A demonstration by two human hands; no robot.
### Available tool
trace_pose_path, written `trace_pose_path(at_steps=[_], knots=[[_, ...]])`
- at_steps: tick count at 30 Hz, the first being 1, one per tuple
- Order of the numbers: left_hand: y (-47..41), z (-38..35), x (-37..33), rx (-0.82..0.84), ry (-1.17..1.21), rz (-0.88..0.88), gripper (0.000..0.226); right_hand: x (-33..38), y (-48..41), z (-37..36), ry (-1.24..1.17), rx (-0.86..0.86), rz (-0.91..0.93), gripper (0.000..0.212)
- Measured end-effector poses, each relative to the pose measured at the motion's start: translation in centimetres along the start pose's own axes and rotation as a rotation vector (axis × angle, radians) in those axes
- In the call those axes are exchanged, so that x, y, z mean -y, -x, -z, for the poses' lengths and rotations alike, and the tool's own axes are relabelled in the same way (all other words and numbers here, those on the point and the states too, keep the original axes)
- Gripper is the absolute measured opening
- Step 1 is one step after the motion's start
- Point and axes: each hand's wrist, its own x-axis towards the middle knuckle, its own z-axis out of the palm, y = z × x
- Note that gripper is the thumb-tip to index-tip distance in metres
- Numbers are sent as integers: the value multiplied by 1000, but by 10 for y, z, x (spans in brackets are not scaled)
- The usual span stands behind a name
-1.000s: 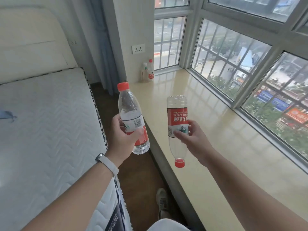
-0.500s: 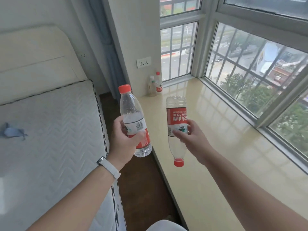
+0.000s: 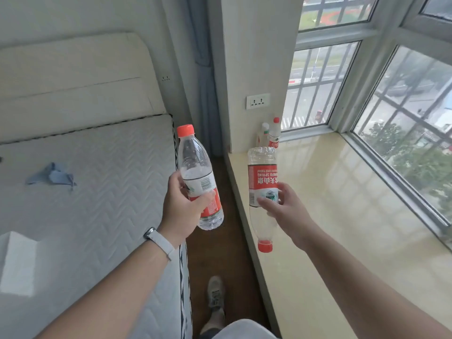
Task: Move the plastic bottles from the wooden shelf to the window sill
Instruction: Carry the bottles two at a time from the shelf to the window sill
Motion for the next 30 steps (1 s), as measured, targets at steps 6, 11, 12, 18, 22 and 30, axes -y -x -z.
trace_pose_path(at_steps=[6,11,12,18,22,30], knots=[[-91,3,25,40,95,29,61,20,-63,-15,36,-75,-44,44],[-170,5,42,92,132,9,69,43,-127,-18,92,-164,-60,49],[-182,4,46,108,126,10,70,44,-138,-18,92,-185,-65,48],[-239,0,52,179,104,-4,61,52,-190,-4,113,-278,-67,49],[-268,-12,54,216,107,-16,61,54,-211,3,112,-303,-72,49],[-319,-86,63,226,55,21,63,30,-265,28,73,-314,-139,51]])
